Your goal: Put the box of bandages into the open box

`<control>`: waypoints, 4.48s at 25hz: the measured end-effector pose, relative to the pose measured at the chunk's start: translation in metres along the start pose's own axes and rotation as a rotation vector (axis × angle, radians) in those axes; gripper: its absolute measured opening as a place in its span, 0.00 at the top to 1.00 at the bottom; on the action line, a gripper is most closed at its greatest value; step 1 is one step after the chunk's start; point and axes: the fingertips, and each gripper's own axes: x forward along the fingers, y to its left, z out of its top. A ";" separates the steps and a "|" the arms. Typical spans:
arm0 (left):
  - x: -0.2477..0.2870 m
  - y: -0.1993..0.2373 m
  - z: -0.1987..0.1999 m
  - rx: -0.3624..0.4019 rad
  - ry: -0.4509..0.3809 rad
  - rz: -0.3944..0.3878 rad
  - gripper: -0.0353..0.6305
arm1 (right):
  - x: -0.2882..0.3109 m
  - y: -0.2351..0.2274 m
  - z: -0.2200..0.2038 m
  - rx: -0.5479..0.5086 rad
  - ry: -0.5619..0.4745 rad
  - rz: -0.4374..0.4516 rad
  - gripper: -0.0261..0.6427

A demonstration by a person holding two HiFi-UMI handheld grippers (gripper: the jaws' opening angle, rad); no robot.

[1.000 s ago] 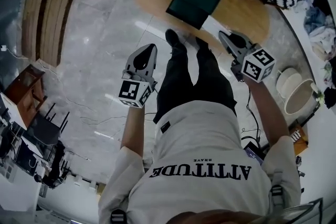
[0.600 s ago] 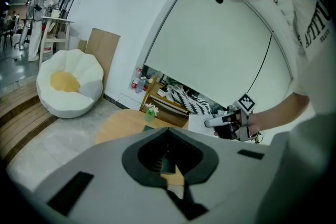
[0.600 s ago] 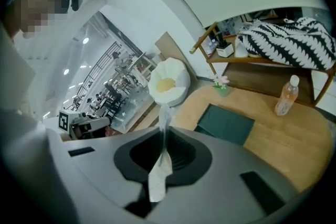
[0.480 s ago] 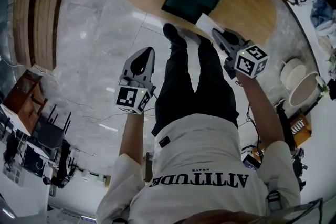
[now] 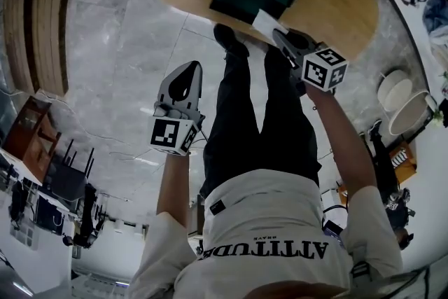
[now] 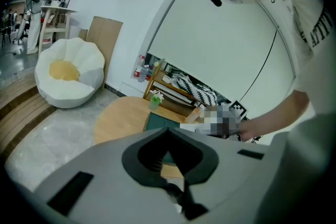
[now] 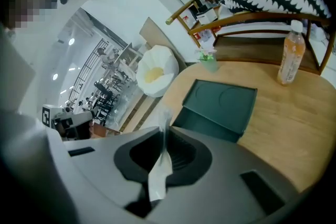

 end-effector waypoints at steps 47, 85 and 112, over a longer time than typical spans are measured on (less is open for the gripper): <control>-0.024 -0.021 0.015 0.001 -0.023 -0.051 0.91 | 0.001 -0.056 -0.031 0.043 0.135 -0.289 0.57; -0.209 -0.262 0.034 0.174 -0.189 -0.211 0.91 | -0.371 0.164 -0.103 -0.217 -0.394 -0.156 0.93; -0.363 -0.284 0.020 0.322 -0.246 -0.259 0.91 | -0.460 0.272 -0.150 -0.340 -0.584 -0.219 0.93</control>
